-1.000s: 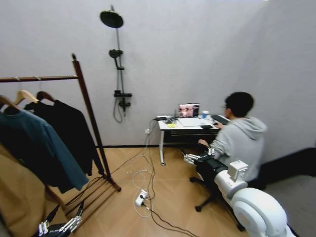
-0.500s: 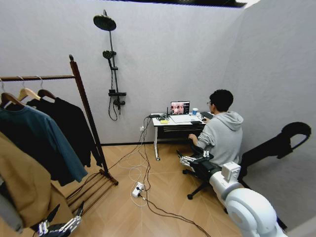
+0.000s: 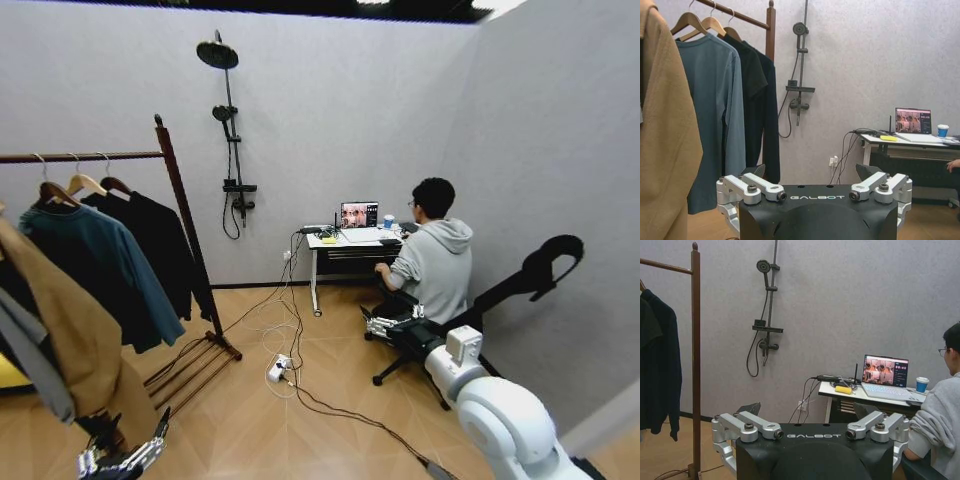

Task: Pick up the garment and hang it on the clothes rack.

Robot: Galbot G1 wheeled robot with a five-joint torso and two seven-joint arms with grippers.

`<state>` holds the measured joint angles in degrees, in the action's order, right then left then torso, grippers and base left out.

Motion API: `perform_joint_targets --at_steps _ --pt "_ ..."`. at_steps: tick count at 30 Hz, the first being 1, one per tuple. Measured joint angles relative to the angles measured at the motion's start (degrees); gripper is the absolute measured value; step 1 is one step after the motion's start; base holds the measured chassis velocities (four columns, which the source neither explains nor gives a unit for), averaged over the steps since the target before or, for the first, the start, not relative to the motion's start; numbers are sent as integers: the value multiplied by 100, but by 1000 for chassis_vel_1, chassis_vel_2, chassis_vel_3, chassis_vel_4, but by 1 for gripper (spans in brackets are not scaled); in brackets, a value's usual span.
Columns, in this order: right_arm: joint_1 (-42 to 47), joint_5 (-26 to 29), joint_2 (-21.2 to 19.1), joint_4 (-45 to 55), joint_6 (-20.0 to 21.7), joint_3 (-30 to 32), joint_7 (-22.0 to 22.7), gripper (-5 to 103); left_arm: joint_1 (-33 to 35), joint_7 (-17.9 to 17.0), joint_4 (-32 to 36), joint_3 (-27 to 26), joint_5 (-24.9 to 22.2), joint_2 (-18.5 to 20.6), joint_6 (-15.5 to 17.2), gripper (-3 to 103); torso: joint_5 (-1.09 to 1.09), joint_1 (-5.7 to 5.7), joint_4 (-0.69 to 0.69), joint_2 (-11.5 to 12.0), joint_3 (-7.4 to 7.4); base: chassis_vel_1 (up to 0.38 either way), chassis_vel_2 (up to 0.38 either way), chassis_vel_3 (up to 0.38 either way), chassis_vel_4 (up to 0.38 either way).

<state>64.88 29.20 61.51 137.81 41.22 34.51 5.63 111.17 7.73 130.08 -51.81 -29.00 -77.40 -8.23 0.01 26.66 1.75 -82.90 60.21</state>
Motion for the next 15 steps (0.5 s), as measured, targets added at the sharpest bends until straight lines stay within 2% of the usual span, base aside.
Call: perform_joint_targets --at_steps 11,14,15 --pt "-14 -17 66 -45 -5 -48 -2 100 0 2 0 0 0 0 0 100 1 1 1 1 0 152 -178 -177 152" --pt "-18 -18 64 -46 -6 -56 -5 100 0 0 0 0 0 0 0 100 -5 0 0 0 -1 155 -176 -158 174" --pt "-18 -19 65 -46 -6 -62 -6 100 0 0 0 0 0 0 0 100 0 1 0 0 0 188 -159 -167 173"
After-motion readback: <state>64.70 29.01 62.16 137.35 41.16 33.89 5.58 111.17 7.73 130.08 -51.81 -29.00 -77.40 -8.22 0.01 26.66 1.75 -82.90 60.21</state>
